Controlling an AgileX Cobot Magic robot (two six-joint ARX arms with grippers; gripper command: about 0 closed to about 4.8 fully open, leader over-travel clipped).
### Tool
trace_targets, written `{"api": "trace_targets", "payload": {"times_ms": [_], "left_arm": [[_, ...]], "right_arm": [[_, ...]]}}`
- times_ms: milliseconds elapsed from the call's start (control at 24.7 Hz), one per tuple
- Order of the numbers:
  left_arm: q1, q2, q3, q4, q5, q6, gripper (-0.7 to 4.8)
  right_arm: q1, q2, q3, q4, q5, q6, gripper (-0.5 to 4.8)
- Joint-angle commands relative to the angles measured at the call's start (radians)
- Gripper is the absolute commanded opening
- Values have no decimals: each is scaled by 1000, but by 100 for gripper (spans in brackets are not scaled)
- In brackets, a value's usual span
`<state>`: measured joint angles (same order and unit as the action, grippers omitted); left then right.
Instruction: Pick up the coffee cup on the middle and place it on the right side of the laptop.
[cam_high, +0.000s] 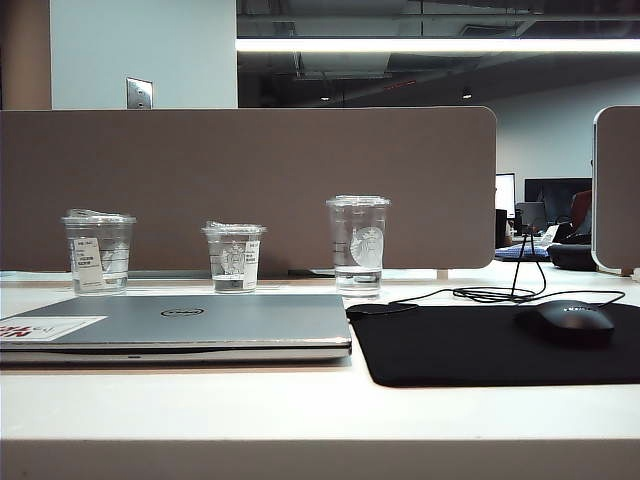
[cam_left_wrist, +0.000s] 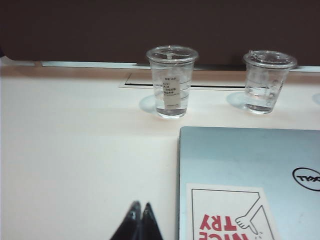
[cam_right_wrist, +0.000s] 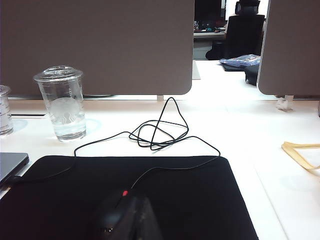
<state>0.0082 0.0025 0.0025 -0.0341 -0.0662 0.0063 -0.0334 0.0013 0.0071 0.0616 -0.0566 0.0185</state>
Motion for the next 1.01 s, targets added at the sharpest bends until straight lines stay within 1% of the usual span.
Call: {"api": "trace_targets", "payload": {"times_ms": [41,324,486,527,567,608,648,770,892,1013], "left_arm": [[-3,0,4,29,26,-41,-5],[-3,0,6,35,26,-41,-5],[-3,1,62,5,25,-50,-5],[-3,2,87,-5,24,-53,-5],[-3,16,155,-33,21,-57,-5],[-3,29,190,-44,22,-61,-5],[-3,80,272,-68,26,-60,-5],[-3,193,393,-106,39,-58,-5],[-3,322,498,-123,105,-56,-5],[-3,443,588,-122,184,-29,-5]], "right_arm": [[0,-2,-4,17,2,4,-5],[1,-2,-4,16,1,5,-5],[5,-2,5,44,-13,16,-6],[8,-2,13,63,-12,29,-6],[19,3,45,98,12,51,-6],[24,8,67,98,27,71,-6],[34,33,126,95,63,120,-6],[39,104,228,92,63,132,-6],[39,208,343,87,55,131,-6],[39,331,465,66,53,129,-6]]}}
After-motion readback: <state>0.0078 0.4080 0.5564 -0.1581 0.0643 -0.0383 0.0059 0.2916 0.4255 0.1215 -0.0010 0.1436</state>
